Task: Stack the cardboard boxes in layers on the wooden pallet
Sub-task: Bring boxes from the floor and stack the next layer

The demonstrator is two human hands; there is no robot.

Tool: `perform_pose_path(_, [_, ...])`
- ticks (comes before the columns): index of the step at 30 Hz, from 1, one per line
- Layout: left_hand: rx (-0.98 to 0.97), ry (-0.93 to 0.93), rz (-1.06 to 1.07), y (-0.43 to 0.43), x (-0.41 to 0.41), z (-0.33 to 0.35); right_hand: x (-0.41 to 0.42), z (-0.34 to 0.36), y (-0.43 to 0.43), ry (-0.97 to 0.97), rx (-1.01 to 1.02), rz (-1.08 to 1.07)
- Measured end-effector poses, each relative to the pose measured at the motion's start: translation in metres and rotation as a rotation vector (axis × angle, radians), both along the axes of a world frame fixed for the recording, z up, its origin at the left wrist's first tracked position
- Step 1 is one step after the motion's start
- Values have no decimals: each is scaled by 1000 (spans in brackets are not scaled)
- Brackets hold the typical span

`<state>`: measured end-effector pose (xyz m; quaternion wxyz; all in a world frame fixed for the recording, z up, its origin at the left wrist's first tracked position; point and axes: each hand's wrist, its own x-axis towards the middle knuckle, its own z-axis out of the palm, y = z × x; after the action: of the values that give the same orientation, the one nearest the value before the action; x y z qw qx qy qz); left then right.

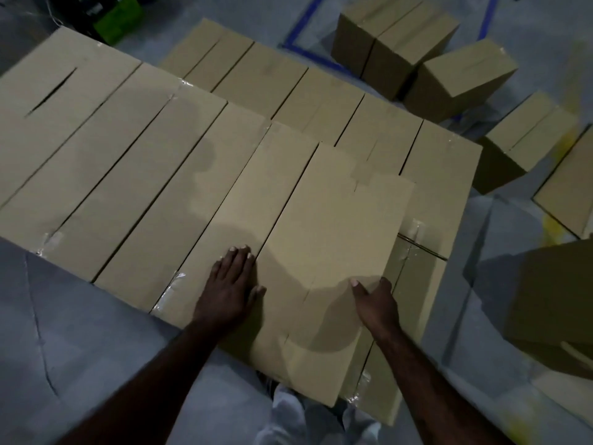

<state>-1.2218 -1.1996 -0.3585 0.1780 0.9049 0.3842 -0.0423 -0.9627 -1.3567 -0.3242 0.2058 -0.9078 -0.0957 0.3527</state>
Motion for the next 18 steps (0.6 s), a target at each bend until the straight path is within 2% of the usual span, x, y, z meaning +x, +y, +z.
perform_pose_path(5, [-16, 70, -67, -1, -2, -5, -5, -6, 9, -12, -83, 20])
perform_pose_path(9, [15, 59, -88, -3, -3, -6, -17, -12, 17, -26, -133, -33])
perform_pose_path(12, [43, 56, -84, -4, -3, -8, -24, -15, 19, -94, -186, 3])
perform_pose_path(15, [67, 42, -86, -5, -3, -10, -19, -6, 26, -303, -316, 224])
perform_pose_path(18, [117, 10, -79, -7, -3, -17, 4, 3, 63, -499, -221, 527])
